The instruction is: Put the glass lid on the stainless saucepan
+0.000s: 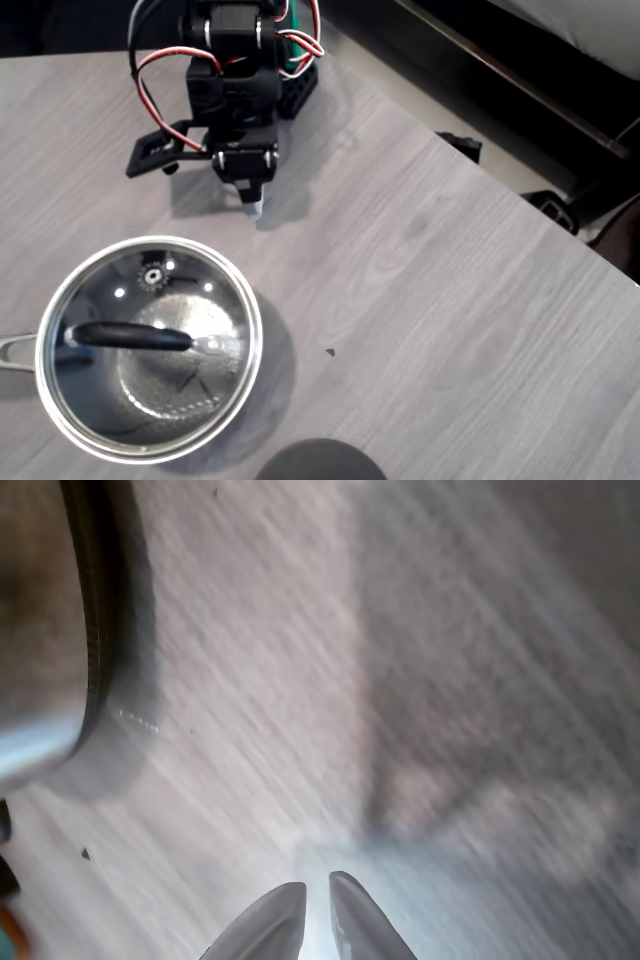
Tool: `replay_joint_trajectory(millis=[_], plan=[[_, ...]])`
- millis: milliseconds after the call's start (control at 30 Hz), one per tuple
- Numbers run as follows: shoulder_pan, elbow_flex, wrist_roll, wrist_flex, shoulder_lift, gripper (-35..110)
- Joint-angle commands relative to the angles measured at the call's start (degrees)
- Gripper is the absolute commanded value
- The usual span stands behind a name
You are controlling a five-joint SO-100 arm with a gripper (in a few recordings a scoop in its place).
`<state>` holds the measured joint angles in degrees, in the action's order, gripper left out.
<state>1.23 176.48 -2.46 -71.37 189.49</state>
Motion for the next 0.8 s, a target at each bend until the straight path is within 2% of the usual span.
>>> replay_joint_trajectory(millis=[0, 767], plan=[[2.2, 0.6, -0.1, 0.3, 1.7, 0], [0.6, 0.6, -0.4, 0.1, 1.7, 0]])
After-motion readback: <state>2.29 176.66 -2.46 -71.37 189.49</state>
